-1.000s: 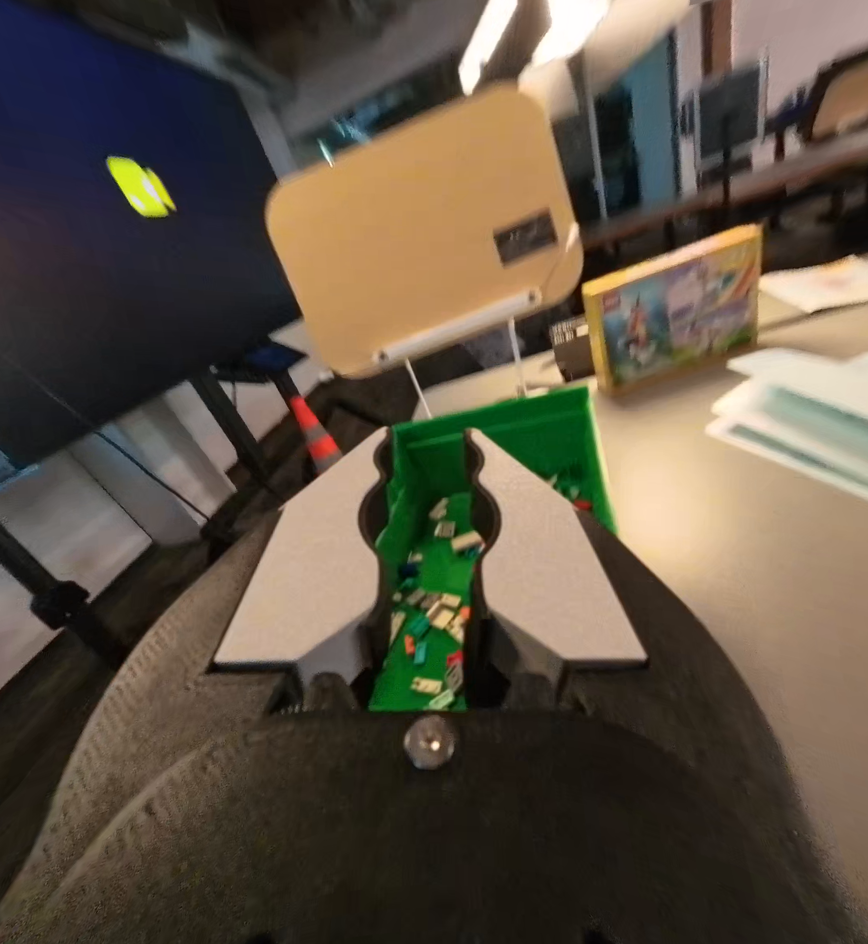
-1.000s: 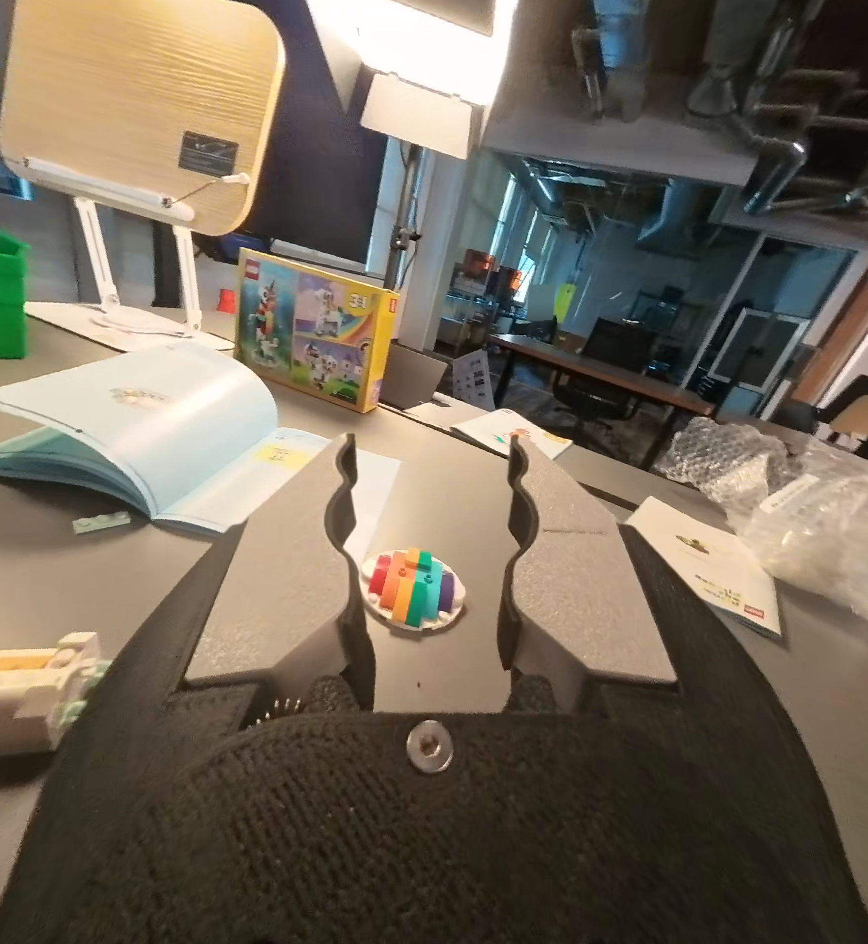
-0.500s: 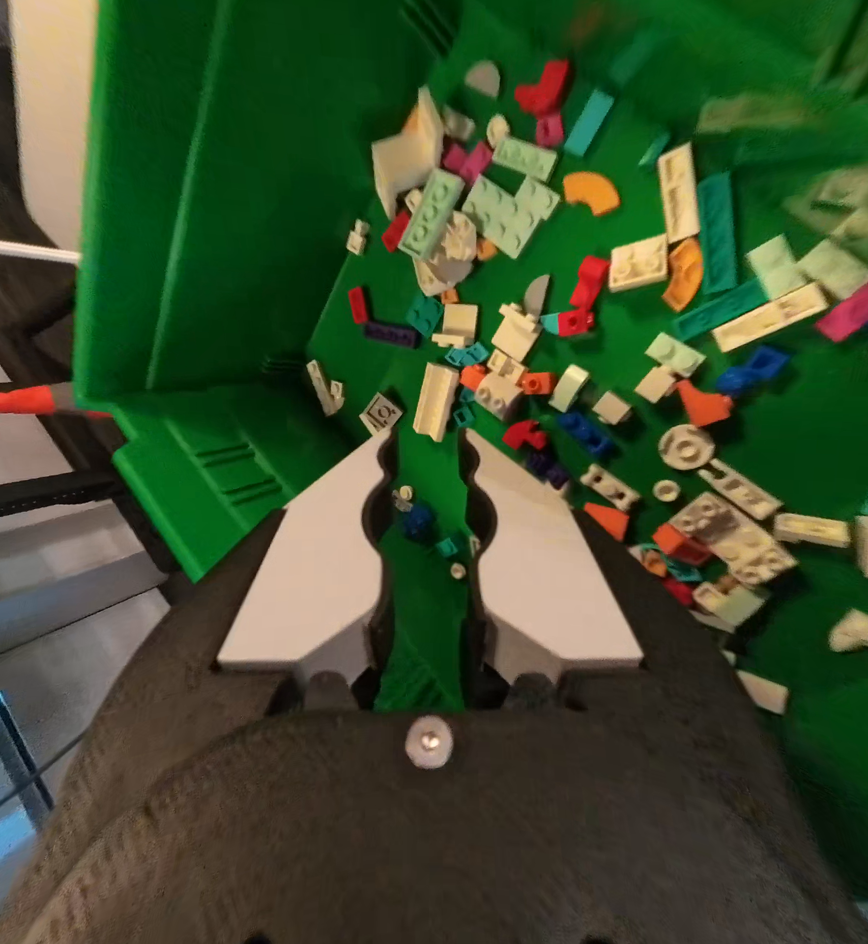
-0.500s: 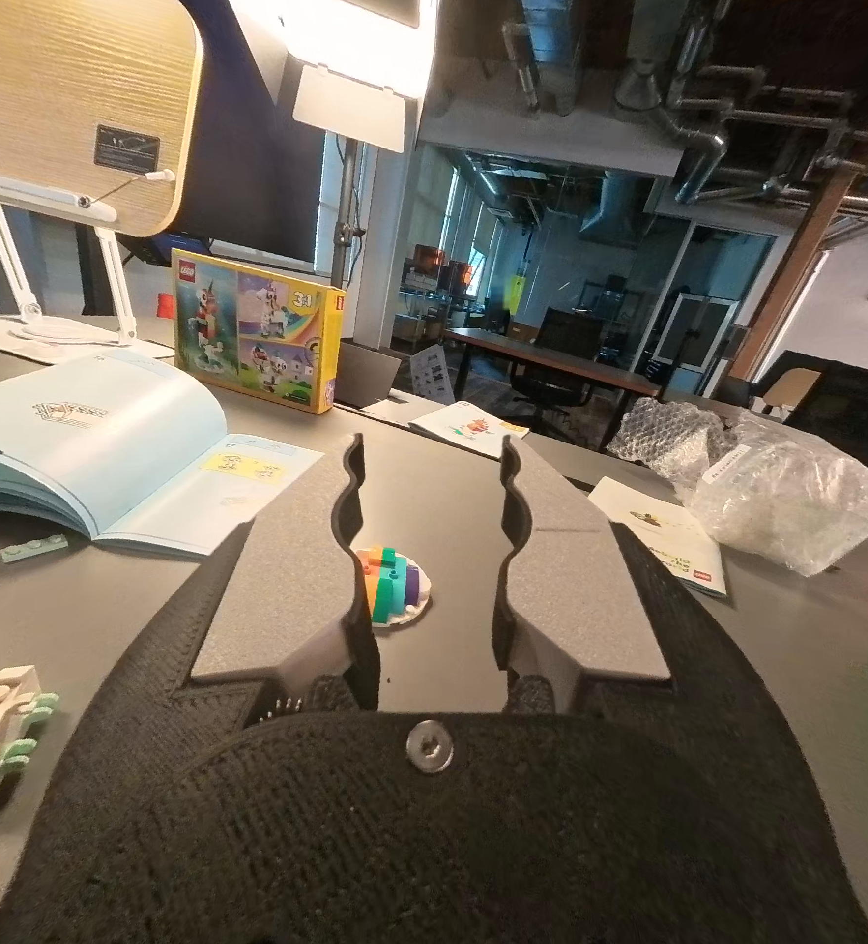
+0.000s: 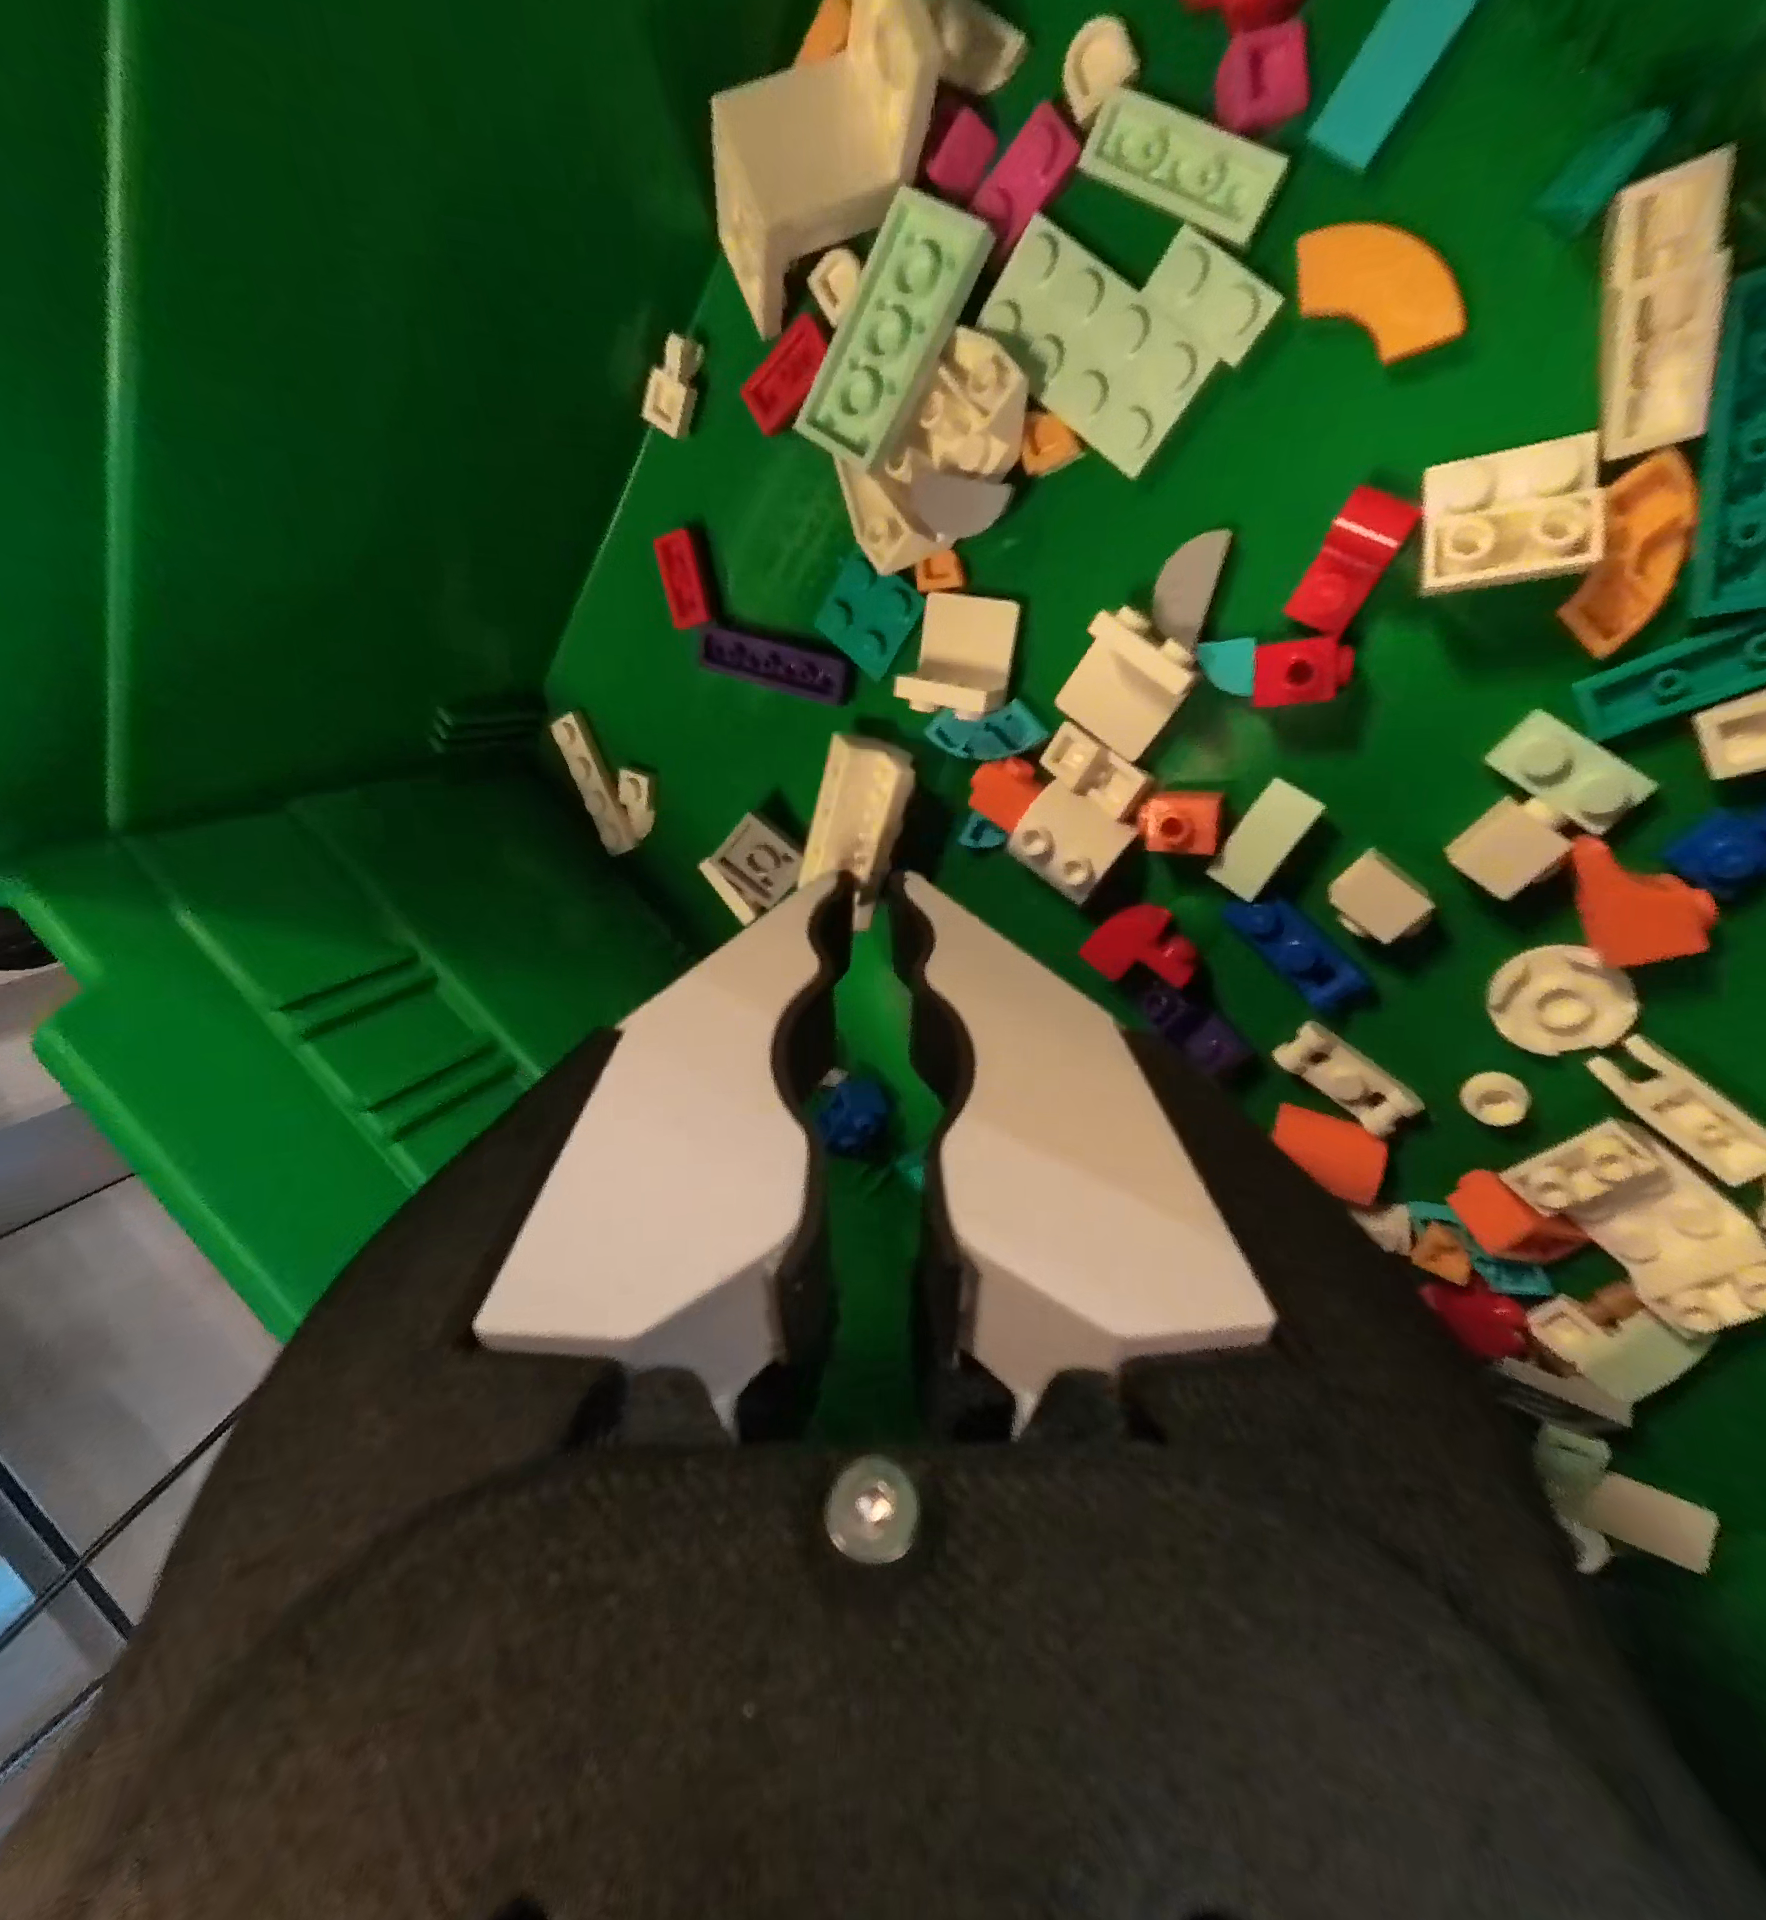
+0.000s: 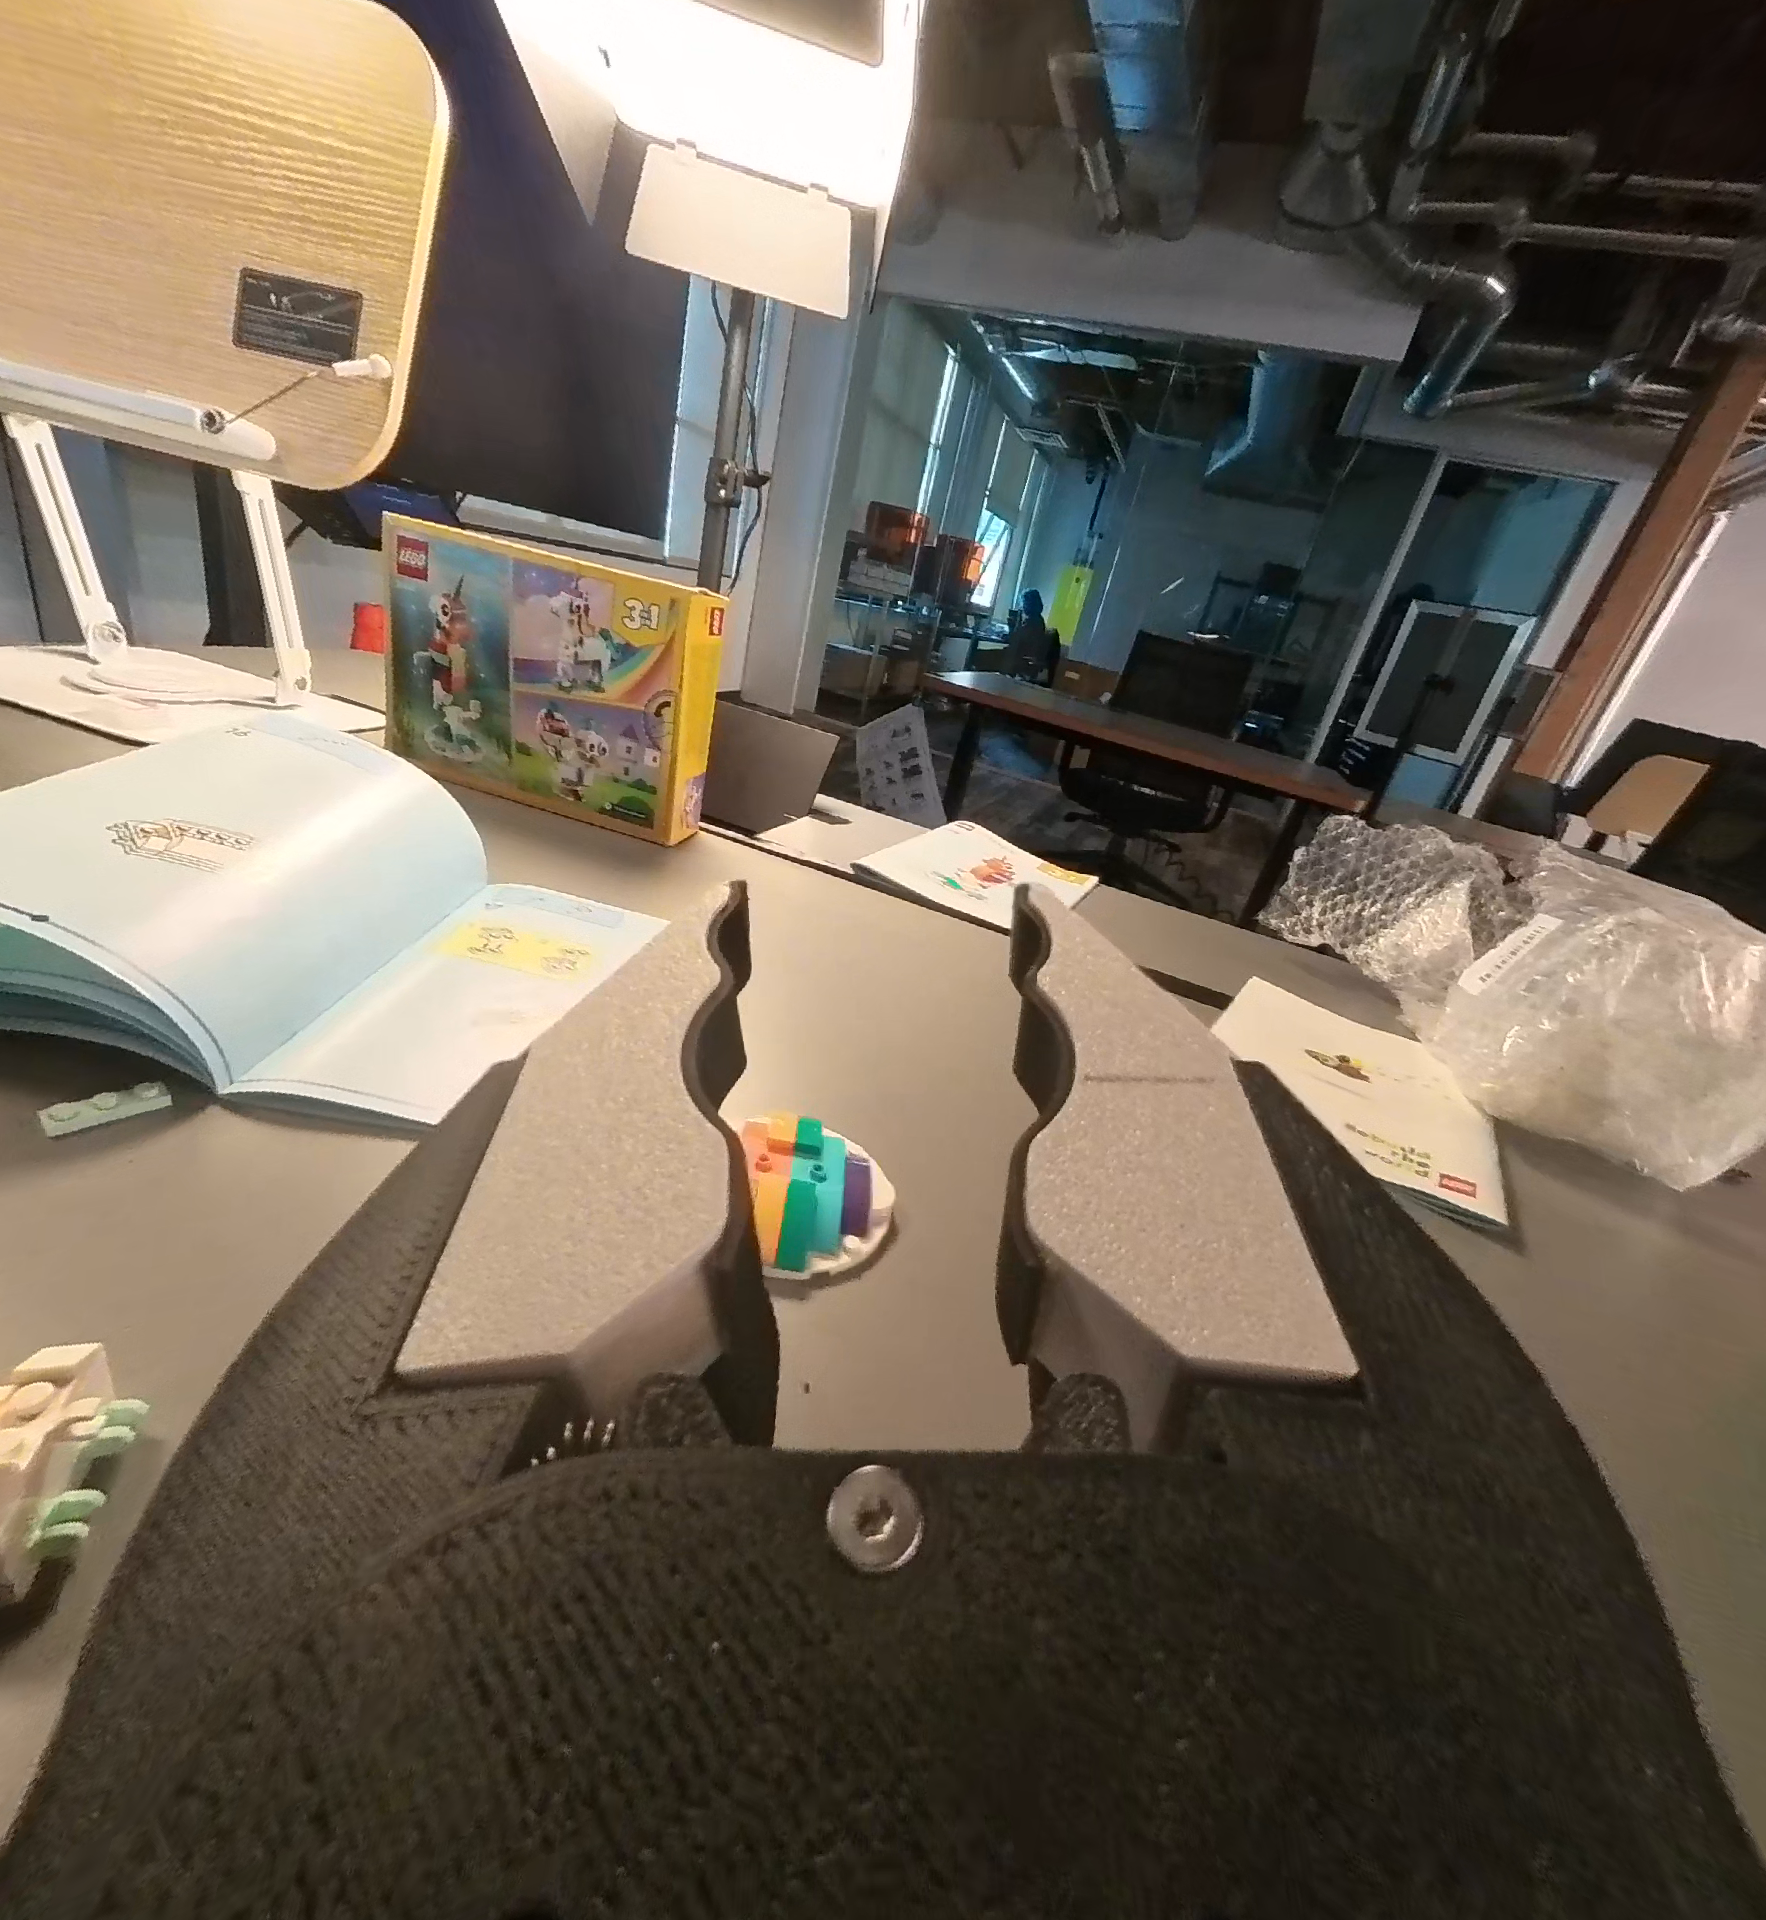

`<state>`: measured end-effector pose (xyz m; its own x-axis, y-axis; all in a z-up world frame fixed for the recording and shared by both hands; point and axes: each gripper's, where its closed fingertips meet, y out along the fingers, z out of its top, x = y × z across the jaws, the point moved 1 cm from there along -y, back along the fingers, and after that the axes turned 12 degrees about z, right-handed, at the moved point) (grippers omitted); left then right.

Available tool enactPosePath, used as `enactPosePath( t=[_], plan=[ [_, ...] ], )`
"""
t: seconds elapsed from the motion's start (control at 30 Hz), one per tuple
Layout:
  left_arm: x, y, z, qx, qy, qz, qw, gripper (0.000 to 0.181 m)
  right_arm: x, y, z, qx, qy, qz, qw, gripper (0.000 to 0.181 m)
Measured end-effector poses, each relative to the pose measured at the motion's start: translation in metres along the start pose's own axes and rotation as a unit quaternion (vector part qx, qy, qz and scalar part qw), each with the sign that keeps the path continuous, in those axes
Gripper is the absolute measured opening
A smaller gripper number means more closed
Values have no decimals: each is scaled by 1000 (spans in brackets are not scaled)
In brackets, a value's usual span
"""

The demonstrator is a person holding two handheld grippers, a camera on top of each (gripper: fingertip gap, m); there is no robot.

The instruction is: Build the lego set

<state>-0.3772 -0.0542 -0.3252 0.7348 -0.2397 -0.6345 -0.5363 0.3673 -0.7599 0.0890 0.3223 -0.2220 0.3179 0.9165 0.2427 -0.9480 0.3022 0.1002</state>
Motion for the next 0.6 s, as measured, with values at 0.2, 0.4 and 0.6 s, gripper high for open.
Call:
enactPosePath(
  t=[0.2,0.4,0.6],
  plan=[
    [-18,-15,12,32,-108,17,994,4,-3,0,2,8,8,12,1000,48],
    [-38,-118,70,199,-362,-39,910,3,-7,1,4,16,17,28,999,48],
    [1,-234,146,359,-425,-184,810,3,-25,4,12,27,-10,65,997,47]
  ],
)
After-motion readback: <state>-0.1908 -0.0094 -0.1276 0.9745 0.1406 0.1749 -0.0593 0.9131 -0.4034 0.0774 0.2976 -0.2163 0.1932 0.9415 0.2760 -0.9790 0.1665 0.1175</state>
